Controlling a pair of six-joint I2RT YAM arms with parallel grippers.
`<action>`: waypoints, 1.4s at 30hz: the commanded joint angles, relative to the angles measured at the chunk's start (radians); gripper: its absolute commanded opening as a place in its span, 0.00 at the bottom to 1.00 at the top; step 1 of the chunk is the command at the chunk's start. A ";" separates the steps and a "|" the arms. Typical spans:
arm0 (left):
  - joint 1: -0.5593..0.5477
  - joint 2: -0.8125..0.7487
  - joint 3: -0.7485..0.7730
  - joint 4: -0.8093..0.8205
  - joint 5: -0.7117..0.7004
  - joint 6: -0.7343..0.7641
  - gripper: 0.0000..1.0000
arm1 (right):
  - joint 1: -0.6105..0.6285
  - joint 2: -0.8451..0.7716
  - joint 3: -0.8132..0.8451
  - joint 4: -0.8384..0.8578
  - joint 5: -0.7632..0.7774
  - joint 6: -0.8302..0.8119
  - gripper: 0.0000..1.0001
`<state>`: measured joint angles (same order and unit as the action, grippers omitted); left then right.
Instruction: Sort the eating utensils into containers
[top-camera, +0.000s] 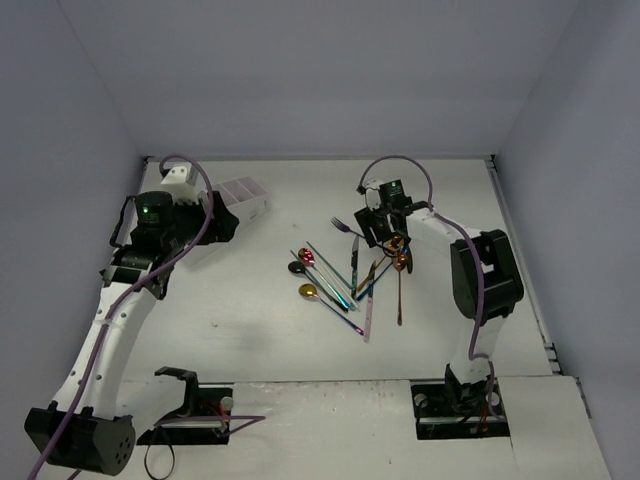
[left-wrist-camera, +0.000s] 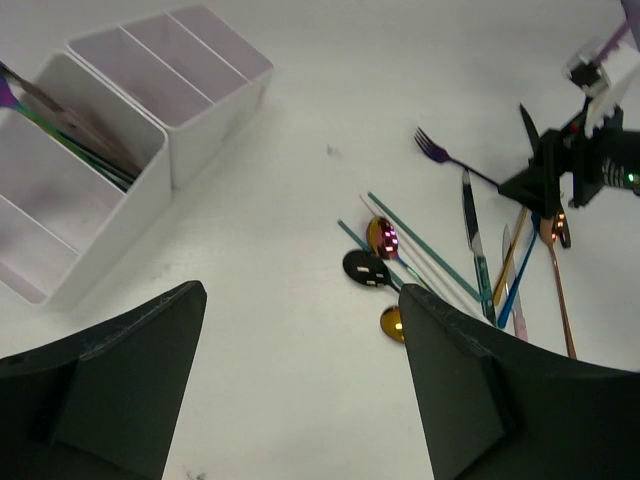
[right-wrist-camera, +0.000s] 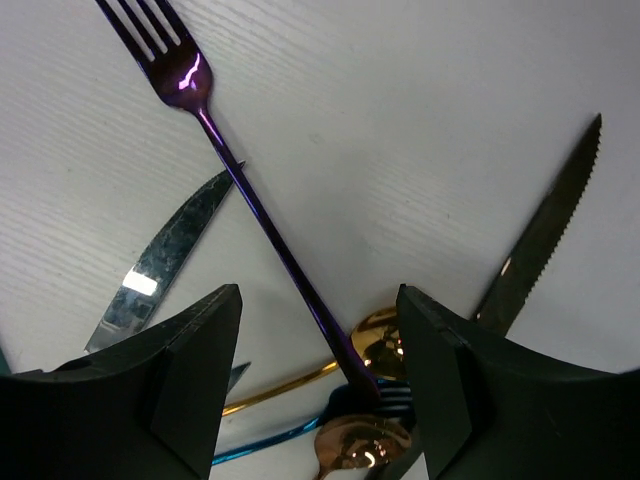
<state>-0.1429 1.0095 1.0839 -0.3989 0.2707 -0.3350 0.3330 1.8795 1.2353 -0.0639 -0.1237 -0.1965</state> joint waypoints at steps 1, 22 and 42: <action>-0.036 -0.045 0.017 -0.031 0.046 0.002 0.76 | -0.020 0.049 0.069 0.022 -0.080 -0.095 0.59; -0.079 -0.030 0.026 -0.049 0.052 0.013 0.76 | -0.040 0.225 0.291 -0.016 -0.109 -0.207 0.00; -0.141 -0.023 0.088 0.169 0.040 -0.253 0.76 | 0.281 -0.280 0.262 0.009 -0.011 0.019 0.00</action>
<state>-0.2466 0.9981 1.1069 -0.3770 0.3130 -0.5040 0.4820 1.7492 1.5581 -0.0997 -0.1766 -0.2826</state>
